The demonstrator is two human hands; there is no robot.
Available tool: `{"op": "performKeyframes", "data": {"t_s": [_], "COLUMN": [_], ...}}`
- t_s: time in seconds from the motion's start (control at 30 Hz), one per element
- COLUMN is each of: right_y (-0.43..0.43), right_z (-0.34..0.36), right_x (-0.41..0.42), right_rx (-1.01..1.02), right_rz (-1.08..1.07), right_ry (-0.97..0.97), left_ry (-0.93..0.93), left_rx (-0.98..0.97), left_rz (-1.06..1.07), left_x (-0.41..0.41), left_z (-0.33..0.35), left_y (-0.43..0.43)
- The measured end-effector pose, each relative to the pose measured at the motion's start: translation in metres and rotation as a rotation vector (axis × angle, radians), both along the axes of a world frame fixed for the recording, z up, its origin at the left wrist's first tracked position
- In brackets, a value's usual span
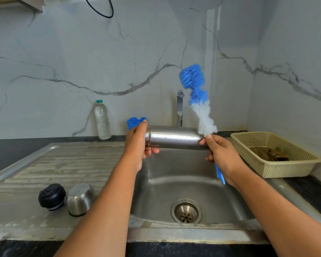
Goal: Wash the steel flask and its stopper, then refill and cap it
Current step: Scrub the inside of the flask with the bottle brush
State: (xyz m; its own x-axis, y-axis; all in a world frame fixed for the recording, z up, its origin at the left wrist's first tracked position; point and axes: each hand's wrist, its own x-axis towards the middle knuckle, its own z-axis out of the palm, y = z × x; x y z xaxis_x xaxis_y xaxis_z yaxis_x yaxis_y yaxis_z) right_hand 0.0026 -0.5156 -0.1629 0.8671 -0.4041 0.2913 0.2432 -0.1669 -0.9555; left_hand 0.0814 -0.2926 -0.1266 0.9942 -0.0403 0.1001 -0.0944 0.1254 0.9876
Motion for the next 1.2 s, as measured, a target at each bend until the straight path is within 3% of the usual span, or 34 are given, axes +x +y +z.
{"op": "performKeyframes", "data": {"t_s": [0.23,0.43,0.6,0.87,1.2], "right_y": [0.008,0.011,0.013,0.019,0.039], "right_z": [-0.001,-0.012,-0.009,-0.018,-0.025], "right_x": [0.002,0.009,0.004,0.004,0.0], "right_rx": [-0.266,0.01,0.104,-0.086,-0.338], "right_rz": [-0.168,0.009,0.067,0.165,0.331], "right_ry": [-0.052,0.097,0.095,0.102,0.235], "left_ry": [-0.017,-0.029,0.108,0.331,0.258], "left_rx": [-0.149,-0.309,-0.44,-0.579,-0.544], "left_rz": [0.183,0.329,0.333,0.173,0.197], "left_x": [0.006,0.009,0.013,0.01,0.013], "left_z": [-0.002,-0.002,-0.003,0.0,-0.002], "left_y": [0.005,0.012,0.014,0.015,0.012]}}
